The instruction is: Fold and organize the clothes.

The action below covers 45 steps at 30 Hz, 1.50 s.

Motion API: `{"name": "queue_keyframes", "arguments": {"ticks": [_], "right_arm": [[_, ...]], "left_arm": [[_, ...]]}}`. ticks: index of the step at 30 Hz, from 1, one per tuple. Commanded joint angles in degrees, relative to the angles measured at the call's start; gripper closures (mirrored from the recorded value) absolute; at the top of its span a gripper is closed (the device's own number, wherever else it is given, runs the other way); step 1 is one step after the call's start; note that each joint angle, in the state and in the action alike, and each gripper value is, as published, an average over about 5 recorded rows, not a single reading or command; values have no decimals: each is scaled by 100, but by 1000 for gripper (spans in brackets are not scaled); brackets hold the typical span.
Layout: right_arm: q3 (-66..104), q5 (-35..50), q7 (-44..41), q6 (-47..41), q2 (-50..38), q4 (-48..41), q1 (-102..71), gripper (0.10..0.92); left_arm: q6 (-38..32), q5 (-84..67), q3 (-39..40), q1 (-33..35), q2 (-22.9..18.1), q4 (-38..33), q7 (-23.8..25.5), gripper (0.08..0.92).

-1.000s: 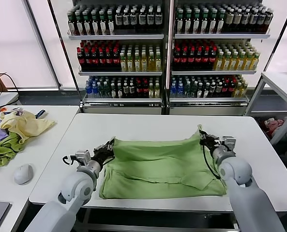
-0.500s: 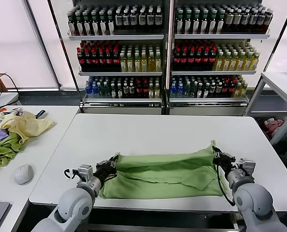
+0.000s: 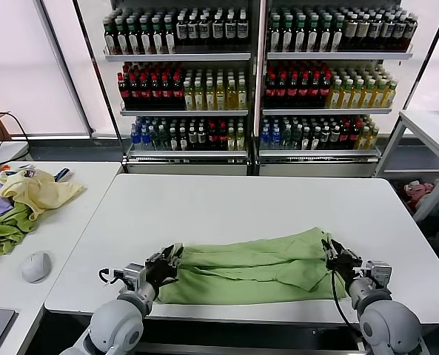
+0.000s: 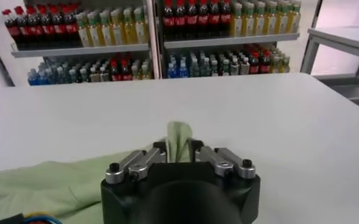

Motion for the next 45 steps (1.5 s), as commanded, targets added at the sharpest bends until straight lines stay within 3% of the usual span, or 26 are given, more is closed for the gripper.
{"name": "queue_keyframes", "arguments": {"ticks": [1, 8, 12, 15, 19, 29, 39, 45], "right_arm": [[81, -97, -17, 43, 6, 122, -234, 518], [66, -93, -38, 77, -3, 136, -239, 311], [32, -93, -59, 130, -40, 87, -219, 236], [8, -83, -65, 160, -78, 44, -175, 205], [-21, -61, -67, 168, -97, 24, -109, 203], [-142, -23, -51, 188, -125, -106, 126, 203], [-241, 36, -39, 214, -149, -214, 418, 203], [-295, -23, -53, 295, -158, -325, 552, 203]], "left_arm": [[-82, 1260, -213, 640, -604, -270, -307, 525], [-48, 1709, -106, 788, -1050, 95, -514, 318], [2, 1814, -107, 894, -1204, 162, -578, 216], [28, 1825, -122, 950, -1267, 179, -583, 189], [59, 1727, -146, 954, -1279, 221, -537, 261], [119, 1027, -472, 761, -894, 266, -405, 555], [127, 488, -1730, 509, 244, 148, -309, 825], [144, 183, -2506, 345, 739, 210, -240, 852]]}}
